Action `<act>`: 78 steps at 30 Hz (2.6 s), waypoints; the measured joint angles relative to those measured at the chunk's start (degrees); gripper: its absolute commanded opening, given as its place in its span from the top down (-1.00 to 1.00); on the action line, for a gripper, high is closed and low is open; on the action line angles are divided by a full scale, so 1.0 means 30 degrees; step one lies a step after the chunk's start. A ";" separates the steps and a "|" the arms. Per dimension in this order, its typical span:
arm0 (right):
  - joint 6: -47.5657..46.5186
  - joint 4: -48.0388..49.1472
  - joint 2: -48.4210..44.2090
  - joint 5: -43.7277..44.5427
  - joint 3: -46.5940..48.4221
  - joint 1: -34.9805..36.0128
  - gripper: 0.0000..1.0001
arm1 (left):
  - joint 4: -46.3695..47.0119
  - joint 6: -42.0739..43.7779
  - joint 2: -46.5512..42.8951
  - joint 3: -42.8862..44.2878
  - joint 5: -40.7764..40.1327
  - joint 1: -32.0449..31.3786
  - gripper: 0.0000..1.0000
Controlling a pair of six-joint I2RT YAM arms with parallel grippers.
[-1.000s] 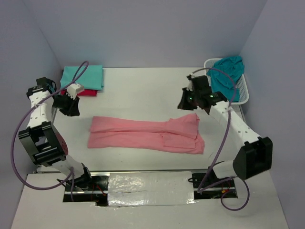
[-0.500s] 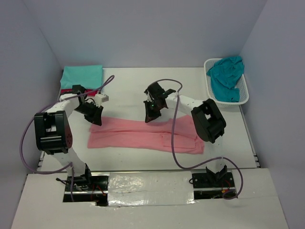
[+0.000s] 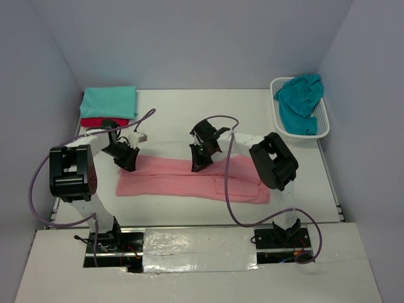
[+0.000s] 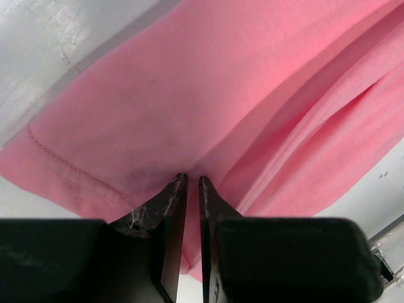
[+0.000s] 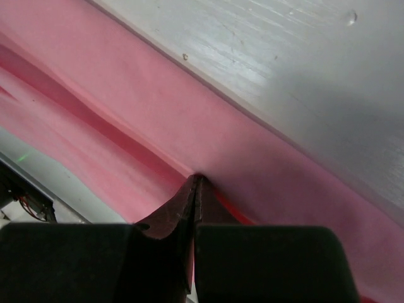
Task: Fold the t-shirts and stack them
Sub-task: Fold the other side of the tshirt into a rectangle
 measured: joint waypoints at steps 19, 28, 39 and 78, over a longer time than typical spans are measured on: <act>0.1319 0.1880 -0.3053 -0.0277 -0.4845 0.1049 1.00 | -0.1311 0.0648 -0.1297 0.0364 0.0925 -0.0947 0.44; 0.1020 0.0670 -0.4969 0.0619 -0.4415 0.0889 0.91 | -0.1727 -0.0226 -0.0998 0.3483 0.2222 -0.4233 0.43; 0.1202 0.0444 -1.1205 0.0182 -0.6499 -0.6849 0.70 | 0.0146 -0.2645 0.2914 0.5982 0.2317 -1.0433 0.43; -0.0393 -0.0780 -1.3121 0.3337 -1.0921 -1.3981 -0.19 | -0.2506 -0.2783 0.4838 1.3784 0.3264 -1.1752 0.13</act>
